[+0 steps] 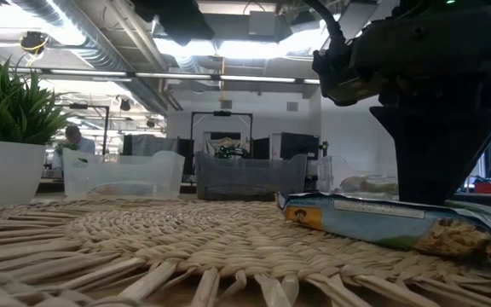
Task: Pick and place Granola Bars by type
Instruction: Put the yellow granola bar into the left transparent bin
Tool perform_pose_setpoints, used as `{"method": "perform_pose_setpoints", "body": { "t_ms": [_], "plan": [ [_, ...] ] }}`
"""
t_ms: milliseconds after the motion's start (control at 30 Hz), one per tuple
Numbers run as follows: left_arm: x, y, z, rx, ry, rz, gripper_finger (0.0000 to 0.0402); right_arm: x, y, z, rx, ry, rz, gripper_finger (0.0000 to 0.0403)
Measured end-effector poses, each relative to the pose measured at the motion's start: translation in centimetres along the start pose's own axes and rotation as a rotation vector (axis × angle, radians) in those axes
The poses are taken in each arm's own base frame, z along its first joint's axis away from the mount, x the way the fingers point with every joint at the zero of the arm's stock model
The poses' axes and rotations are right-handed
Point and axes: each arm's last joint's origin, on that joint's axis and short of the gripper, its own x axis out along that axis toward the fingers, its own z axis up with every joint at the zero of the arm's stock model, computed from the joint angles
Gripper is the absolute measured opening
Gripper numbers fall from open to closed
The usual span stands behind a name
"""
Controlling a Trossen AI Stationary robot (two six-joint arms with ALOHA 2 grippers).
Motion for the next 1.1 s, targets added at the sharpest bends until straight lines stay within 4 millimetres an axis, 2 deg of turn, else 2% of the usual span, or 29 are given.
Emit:
{"method": "perform_pose_setpoints", "body": {
  "t_ms": [233,400,500,667,867,1033,1100],
  "plan": [
    [0.0,0.0,0.1,0.001,-0.011,0.011,0.0152,0.0,0.0,0.0,-0.007,0.001,-0.004,0.0076],
    [-0.1,0.0,0.1,0.001,-0.013,0.005,0.0152,-0.4,-0.1,0.1,-0.034,-0.009,0.003,0.0086],
    [-1.2,-0.1,0.6,0.006,-0.062,-0.019,0.0152,-1.9,-0.4,0.4,-0.047,-0.063,0.014,0.0088],
    [-3.8,0.2,1.1,0.004,-0.139,-0.004,0.0152,-4.1,-0.9,0.9,-0.066,-0.163,0.012,0.0066],
    [-6.2,0.3,1.7,-0.016,-0.231,-0.003,0.0152,-8.6,-2.2,2.0,-0.059,-0.369,0.043,0.0078],
    [-5.7,-0.1,2.0,0.019,-0.485,-0.139,0.0152,-14.1,-3.8,3.2,-0.066,-0.664,0.074,0.0074],
    [-5.2,-0.1,1.5,0.021,-0.584,-0.146,0.0152,-16.1,-4.4,3.5,-0.085,-0.769,0.074,0.0068]
  ]
}}
